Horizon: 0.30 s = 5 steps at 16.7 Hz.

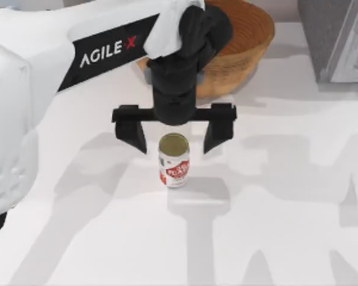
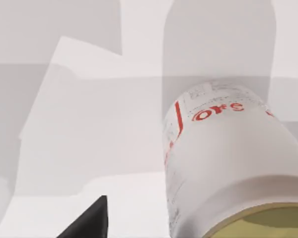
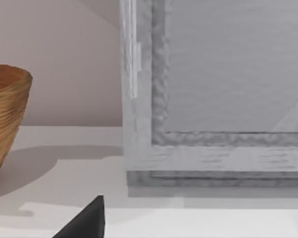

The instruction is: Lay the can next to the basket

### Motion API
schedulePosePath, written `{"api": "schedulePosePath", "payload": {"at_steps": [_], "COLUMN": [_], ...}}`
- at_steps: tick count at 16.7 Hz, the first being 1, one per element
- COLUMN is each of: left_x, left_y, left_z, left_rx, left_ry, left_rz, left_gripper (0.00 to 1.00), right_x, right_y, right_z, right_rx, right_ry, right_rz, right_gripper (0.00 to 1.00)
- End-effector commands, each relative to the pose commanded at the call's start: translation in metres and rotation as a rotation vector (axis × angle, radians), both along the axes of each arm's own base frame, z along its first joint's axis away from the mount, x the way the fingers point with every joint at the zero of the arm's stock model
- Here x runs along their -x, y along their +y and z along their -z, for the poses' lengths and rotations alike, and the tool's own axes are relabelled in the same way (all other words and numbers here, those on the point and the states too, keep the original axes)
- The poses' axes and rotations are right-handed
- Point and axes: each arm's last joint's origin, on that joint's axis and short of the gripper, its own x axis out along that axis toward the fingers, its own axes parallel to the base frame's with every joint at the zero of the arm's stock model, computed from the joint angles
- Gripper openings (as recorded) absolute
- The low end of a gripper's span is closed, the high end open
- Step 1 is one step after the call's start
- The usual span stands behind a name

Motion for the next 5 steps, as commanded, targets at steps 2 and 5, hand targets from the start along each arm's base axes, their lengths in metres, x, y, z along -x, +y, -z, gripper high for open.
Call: {"api": "schedulePosePath", "payload": {"at_steps": [2, 5], "left_x": [0.001, 0.001], "left_y": [0.001, 0.001], "left_z": [-0.010, -0.025], "left_rx": [-0.007, -0.001], "left_ry": [0.010, 0.002], "left_rz": [0.000, 0.000], "left_gripper": [1.00, 1.00], "right_x": [0.000, 0.000], "right_y": [0.000, 0.000], "right_z": [0.000, 0.000], "right_rx": [0.000, 0.000], "right_ry": [0.000, 0.000], "right_rz": [0.000, 0.000], "right_gripper": [1.00, 1.00]}}
